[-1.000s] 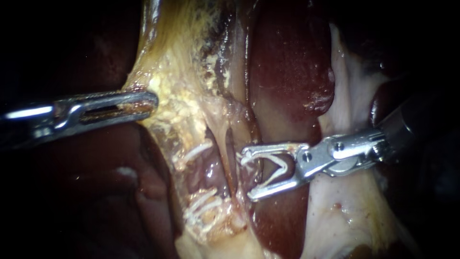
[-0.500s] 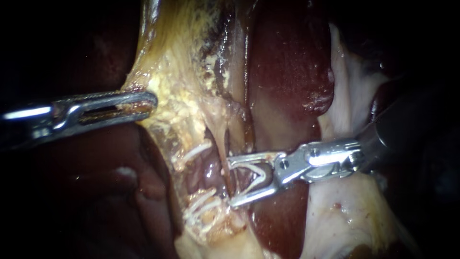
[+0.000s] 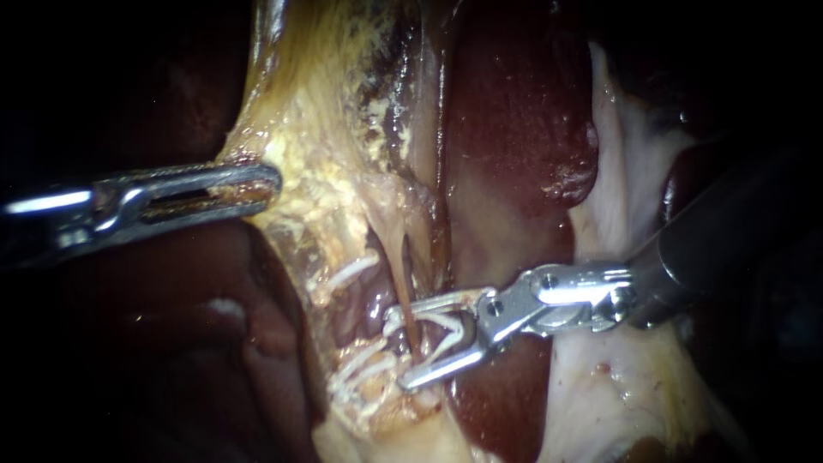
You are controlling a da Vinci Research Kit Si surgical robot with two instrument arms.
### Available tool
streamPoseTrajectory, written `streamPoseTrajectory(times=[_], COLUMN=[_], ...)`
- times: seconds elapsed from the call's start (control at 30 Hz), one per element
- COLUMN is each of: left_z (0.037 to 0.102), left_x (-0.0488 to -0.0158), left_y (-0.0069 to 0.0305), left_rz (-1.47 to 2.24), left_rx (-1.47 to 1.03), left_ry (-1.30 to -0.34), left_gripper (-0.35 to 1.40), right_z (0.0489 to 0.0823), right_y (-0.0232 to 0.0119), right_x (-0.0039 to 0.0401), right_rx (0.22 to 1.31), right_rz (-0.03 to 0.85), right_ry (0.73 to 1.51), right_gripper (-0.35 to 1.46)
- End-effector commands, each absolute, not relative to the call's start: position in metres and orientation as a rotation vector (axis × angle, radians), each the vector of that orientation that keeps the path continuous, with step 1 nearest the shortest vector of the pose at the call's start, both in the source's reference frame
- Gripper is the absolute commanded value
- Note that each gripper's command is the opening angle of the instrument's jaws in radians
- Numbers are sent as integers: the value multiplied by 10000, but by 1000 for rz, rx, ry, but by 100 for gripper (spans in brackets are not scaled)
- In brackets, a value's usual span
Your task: Clipping first clip right tube
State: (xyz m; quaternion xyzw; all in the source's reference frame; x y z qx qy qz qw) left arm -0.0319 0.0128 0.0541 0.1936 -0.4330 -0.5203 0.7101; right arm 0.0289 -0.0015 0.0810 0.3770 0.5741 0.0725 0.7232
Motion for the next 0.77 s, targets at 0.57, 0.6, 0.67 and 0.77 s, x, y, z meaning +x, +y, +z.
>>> streamPoseTrajectory(times=[0.57, 0.6, 0.67, 0.77], left_z=[541, 542, 542, 543], left_x=[-318, -318, -318, -317], left_y=[129, 129, 129, 130], left_rz=[-1154, -1154, -1154, -1154], left_rx=[430, 430, 430, 431], left_ry=[-961, -961, -961, -961], left_gripper=[-35, -35, -35, -35], right_z=[804, 805, 805, 805], right_y=[-9, -10, -10, -11], right_x=[280, 280, 280, 280], right_rx=[874, 873, 873, 873], right_rz=[203, 203, 203, 202], right_ry=[1226, 1226, 1226, 1226], right_gripper=[-35, -35, -35, -35])
